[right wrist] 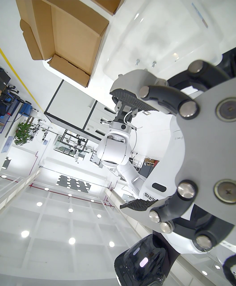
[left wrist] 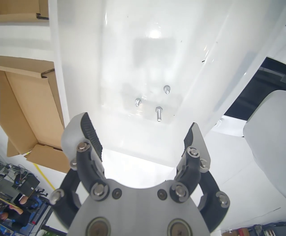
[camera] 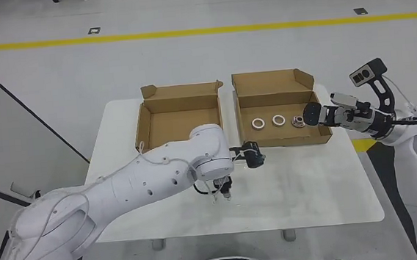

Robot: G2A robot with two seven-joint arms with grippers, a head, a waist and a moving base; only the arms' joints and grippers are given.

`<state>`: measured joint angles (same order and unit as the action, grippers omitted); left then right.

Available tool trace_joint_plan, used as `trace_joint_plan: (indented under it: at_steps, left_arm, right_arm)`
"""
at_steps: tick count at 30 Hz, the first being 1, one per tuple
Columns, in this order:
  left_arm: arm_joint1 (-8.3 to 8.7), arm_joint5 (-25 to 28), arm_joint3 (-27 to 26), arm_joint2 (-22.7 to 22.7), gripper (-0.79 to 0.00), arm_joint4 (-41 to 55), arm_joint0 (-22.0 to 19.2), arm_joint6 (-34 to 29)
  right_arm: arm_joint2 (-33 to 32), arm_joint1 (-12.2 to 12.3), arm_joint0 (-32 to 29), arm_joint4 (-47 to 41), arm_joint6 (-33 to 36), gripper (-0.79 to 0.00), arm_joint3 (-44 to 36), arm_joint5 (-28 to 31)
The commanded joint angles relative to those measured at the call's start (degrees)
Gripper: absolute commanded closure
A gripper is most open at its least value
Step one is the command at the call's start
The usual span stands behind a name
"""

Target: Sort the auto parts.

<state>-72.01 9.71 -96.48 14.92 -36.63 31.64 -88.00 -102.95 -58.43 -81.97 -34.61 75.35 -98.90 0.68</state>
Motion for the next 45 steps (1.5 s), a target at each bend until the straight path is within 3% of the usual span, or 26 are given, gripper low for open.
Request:
trace_joint_plan:
  at_steps: [1, 4, 8, 10, 19, 24, 45]
  left_arm:
    - [0.09, -0.44, 0.55, -1.30, -0.736, 0.34, -0.73, 0.00]
    - [0.27, -0.91, 0.59, -2.65, -0.613, 1.20, -1.69, 0.00]
    - [0.63, -0.53, 0.44, -4.18, -0.573, 2.14, -2.84, 0.00]
    - [0.81, -0.40, 0.38, -4.84, -0.496, 2.62, -3.38, 0.00]
    - [1.18, 3.89, 1.30, -5.18, -0.422, 1.91, -2.43, 0.00]
    - [0.83, 6.57, 2.58, -5.18, -0.403, 0.67, -1.10, 0.00]
    - [-0.86, 6.60, 3.42, -5.18, -0.382, -1.25, 2.21, 0.00]
  right_arm:
    - [0.00, 0.00, 0.00, 0.00, 0.00, -0.785, 0.00, 0.00]
    - [0.00, 0.00, 0.00, 0.00, 0.00, -0.785, 0.00, 0.00]
    - [0.00, 0.00, 0.00, 0.00, 0.00, -0.785, 0.00, 0.00]
    - [0.00, 0.00, 0.00, 0.00, 0.00, -0.785, 0.00, 0.00]
    - [0.00, 0.00, 0.00, 0.00, 0.00, -0.785, 0.00, 0.00]
    - [0.00, 0.00, 0.00, 0.00, 0.00, -0.785, 0.00, 0.00]
    - [0.00, 0.00, 0.00, 0.00, 0.00, -0.785, 0.00, 0.00]
